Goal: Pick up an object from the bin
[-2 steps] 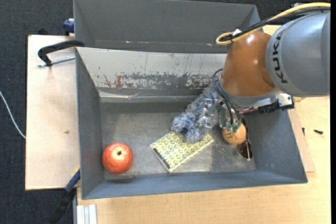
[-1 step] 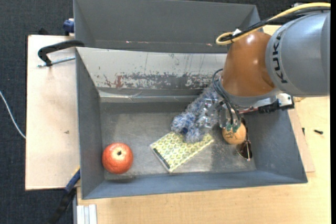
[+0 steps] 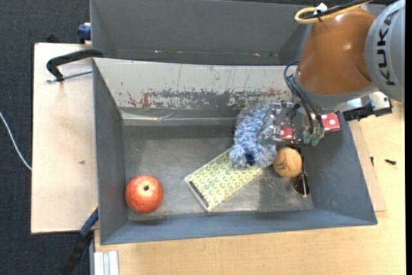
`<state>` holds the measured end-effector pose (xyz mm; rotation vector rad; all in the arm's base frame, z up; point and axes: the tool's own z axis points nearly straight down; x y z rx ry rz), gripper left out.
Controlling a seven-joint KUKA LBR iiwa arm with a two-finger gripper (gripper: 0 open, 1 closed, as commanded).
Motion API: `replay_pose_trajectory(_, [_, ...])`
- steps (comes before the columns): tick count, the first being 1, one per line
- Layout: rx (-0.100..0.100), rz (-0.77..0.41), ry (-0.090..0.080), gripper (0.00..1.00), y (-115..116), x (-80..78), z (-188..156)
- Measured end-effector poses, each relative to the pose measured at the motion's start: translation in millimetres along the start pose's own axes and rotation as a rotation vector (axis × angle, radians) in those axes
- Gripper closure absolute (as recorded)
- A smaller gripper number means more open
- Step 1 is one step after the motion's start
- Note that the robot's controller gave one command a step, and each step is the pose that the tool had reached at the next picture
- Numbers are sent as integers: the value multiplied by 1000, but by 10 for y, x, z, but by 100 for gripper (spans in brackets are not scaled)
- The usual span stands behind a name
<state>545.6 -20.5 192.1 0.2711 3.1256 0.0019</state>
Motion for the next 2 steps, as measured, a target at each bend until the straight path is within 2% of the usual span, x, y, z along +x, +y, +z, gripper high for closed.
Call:
replay_pose_trajectory(1, [0,0,0,100,0,0,0])
replay_pose_trajectory(2, [0,7,-1,100,63,9,-1055])
